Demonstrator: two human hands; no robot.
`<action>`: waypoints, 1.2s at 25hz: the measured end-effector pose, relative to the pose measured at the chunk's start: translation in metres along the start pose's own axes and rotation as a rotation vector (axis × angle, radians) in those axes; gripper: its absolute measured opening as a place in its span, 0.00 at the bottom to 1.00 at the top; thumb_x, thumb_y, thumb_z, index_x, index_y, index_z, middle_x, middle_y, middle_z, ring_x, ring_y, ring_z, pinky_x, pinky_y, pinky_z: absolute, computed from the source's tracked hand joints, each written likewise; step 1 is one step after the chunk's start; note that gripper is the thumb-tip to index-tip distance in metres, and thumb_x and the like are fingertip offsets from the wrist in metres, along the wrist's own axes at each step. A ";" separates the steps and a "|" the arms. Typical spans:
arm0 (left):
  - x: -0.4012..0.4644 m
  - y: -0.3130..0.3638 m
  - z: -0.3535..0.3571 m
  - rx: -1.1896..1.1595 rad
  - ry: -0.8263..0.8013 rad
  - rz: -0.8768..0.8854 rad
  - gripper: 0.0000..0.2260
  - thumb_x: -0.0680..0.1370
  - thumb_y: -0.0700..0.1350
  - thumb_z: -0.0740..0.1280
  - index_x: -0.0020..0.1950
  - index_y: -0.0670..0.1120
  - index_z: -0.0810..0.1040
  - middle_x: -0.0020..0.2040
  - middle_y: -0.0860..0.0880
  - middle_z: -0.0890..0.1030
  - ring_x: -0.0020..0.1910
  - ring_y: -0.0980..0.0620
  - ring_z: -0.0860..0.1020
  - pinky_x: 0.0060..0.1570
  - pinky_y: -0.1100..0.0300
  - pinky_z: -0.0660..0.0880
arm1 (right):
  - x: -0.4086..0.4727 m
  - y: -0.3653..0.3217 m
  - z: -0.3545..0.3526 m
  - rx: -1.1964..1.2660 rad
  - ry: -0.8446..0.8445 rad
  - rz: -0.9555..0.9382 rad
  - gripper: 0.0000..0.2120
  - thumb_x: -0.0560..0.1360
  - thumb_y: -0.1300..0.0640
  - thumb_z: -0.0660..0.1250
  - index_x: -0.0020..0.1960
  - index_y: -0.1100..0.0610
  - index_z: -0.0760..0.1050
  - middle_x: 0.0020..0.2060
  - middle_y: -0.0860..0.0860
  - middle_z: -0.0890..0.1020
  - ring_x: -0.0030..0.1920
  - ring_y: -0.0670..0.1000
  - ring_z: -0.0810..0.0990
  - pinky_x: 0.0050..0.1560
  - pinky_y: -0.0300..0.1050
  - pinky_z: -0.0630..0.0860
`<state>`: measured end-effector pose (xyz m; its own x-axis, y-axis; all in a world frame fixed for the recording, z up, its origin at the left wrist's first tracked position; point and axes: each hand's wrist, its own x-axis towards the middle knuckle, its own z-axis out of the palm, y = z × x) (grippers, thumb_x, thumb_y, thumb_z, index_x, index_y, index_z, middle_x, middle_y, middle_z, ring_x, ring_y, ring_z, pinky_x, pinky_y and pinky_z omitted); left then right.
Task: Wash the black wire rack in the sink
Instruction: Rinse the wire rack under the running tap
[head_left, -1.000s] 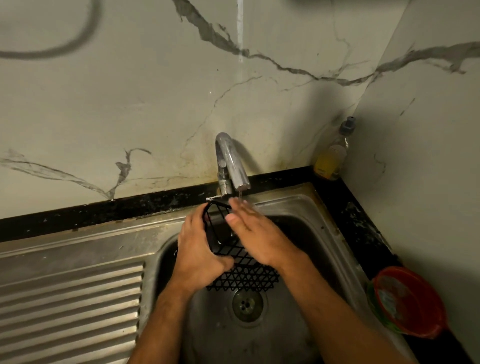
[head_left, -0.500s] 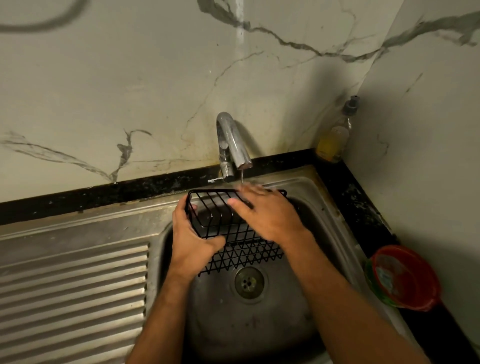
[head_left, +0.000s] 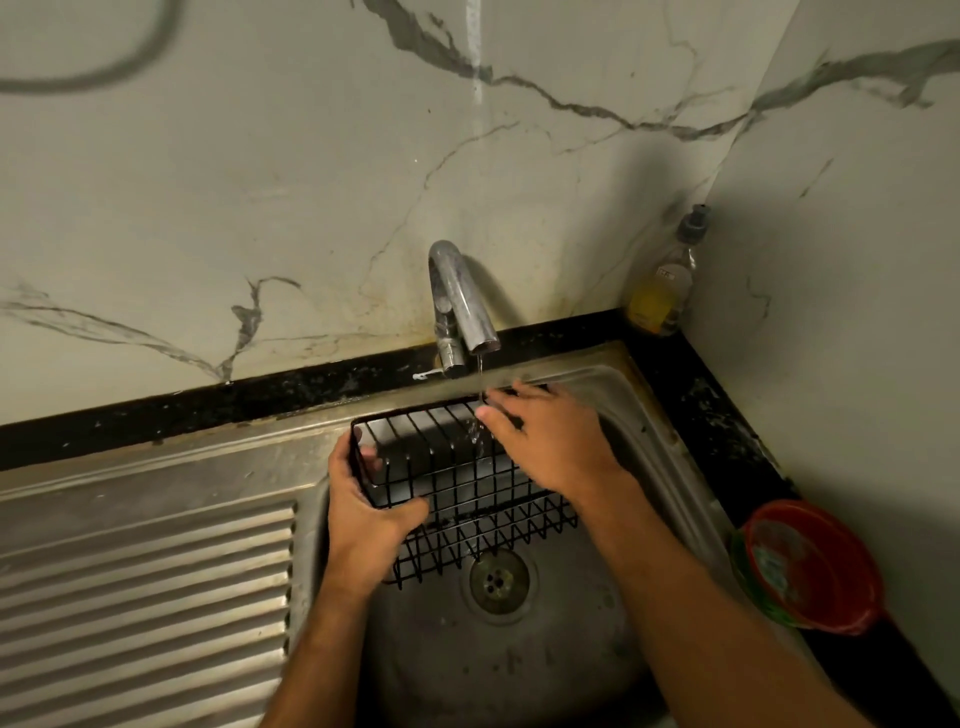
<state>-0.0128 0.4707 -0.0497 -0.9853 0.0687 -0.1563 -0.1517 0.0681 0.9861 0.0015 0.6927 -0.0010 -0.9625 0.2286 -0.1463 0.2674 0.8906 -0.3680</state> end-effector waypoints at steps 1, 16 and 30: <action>-0.001 -0.007 -0.004 -0.036 0.011 -0.029 0.44 0.67 0.22 0.73 0.78 0.48 0.63 0.61 0.48 0.79 0.62 0.47 0.79 0.51 0.61 0.80 | -0.001 -0.009 0.000 -0.059 -0.002 -0.029 0.28 0.78 0.30 0.47 0.72 0.39 0.68 0.73 0.46 0.70 0.74 0.57 0.63 0.67 0.62 0.65; 0.016 0.016 0.023 0.746 -0.323 0.165 0.50 0.64 0.59 0.79 0.80 0.54 0.58 0.76 0.55 0.68 0.75 0.50 0.67 0.75 0.44 0.66 | -0.014 -0.062 0.000 -0.535 0.080 -0.456 0.16 0.74 0.41 0.63 0.54 0.47 0.83 0.67 0.48 0.78 0.75 0.65 0.59 0.63 0.67 0.62; -0.005 -0.007 0.020 0.275 -0.110 -0.054 0.44 0.57 0.44 0.81 0.66 0.52 0.62 0.63 0.50 0.74 0.61 0.56 0.77 0.60 0.58 0.78 | 0.001 -0.043 -0.012 0.172 0.067 -0.356 0.28 0.82 0.38 0.47 0.77 0.49 0.63 0.76 0.48 0.66 0.77 0.50 0.59 0.78 0.51 0.51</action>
<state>-0.0051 0.4894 -0.0570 -0.9597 0.1639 -0.2283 -0.1622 0.3403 0.9262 -0.0115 0.6594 0.0261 -0.9957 -0.0523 0.0767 -0.0853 0.8410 -0.5342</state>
